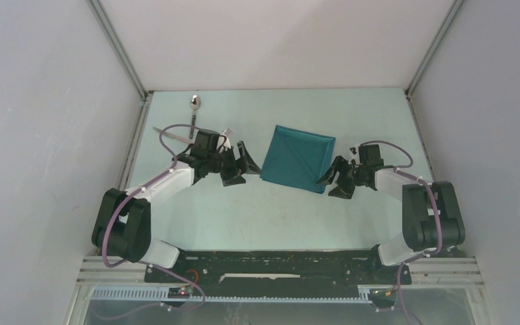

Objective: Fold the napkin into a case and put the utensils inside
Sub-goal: Rotate the upper triangle-folded napkin at the center of the board.

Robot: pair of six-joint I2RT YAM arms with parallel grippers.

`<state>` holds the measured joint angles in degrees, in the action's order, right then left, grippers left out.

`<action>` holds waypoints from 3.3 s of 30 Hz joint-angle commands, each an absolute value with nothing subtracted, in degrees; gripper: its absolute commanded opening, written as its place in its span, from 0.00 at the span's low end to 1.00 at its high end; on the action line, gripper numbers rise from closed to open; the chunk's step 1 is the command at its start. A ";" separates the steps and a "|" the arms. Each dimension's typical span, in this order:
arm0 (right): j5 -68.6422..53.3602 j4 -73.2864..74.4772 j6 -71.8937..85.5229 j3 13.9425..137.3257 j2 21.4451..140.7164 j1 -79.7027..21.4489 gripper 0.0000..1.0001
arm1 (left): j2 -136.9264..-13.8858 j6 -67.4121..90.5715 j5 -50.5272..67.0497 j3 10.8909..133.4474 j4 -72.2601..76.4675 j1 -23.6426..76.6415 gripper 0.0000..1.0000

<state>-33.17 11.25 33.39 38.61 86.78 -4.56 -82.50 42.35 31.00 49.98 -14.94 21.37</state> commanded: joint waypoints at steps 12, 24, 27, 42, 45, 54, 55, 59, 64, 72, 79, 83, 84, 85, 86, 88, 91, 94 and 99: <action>-31.70 6.29 35.14 38.20 89.70 -5.56 0.62 | -82.94 41.75 31.32 49.75 -10.90 21.45 0.91; 3.34 23.80 31.13 46.40 74.45 -25.69 0.73 | -78.87 40.10 25.17 50.68 -13.78 20.84 0.91; 4.64 22.96 32.86 49.94 76.39 -29.01 0.75 | -75.79 40.39 21.47 49.83 -14.82 20.13 0.91; 7.13 16.98 49.83 74.06 106.77 -39.12 0.58 | -64.45 38.76 15.29 44.79 -18.19 17.29 0.91; 8.41 19.09 48.31 78.98 111.09 -41.42 0.57 | -64.42 39.02 16.02 43.83 -17.16 17.23 0.91; 15.35 32.13 34.53 96.53 124.13 -46.04 0.60 | -58.98 37.79 12.60 43.05 -19.02 15.29 0.90; 16.55 33.29 33.67 97.54 124.77 -46.49 0.59 | -58.11 37.54 12.00 42.87 -19.39 14.80 0.90; 16.57 34.45 32.03 97.80 125.78 -47.10 0.55 | -56.14 37.22 12.10 42.28 -20.09 12.28 0.90; 15.83 37.55 31.75 97.94 126.88 -47.41 0.40 | -56.03 37.18 12.55 42.16 -20.15 11.72 0.90; 16.10 40.28 29.91 93.39 124.53 -47.76 0.23 | -56.51 37.69 12.87 43.11 -19.90 11.51 0.90; 15.67 39.57 25.31 86.92 120.30 -47.34 0.17 | -56.74 38.55 13.22 43.63 -19.36 11.44 0.91; 9.50 35.56 21.86 84.10 117.08 -46.28 0.25 | -57.18 38.90 13.80 43.70 -19.13 11.43 0.90; 6.60 34.05 21.15 83.57 116.54 -45.91 0.26 | -57.25 39.12 13.92 43.61 -18.96 11.44 0.91; 6.10 33.86 20.96 83.34 116.19 -45.68 0.25 | -57.36 39.31 14.23 43.64 -18.83 11.45 0.90; 6.64 34.42 20.63 83.21 116.04 -45.54 0.25 | -57.39 39.50 14.41 43.68 -18.82 11.43 0.90; 7.13 35.63 20.31 81.96 115.48 -44.65 0.24 | -57.10 39.68 14.72 43.69 -18.81 11.43 0.90; 6.41 34.96 19.97 76.48 113.20 -43.10 0.24 | -57.15 39.73 14.92 43.55 -18.34 11.43 0.91; 8.48 36.56 20.07 73.29 111.28 -42.39 0.24 | -58.38 40.10 15.54 43.67 -17.43 11.43 0.91; 12.31 37.30 20.48 65.78 104.48 -40.42 0.24 | -60.37 41.79 17.57 43.83 -14.94 11.48 0.91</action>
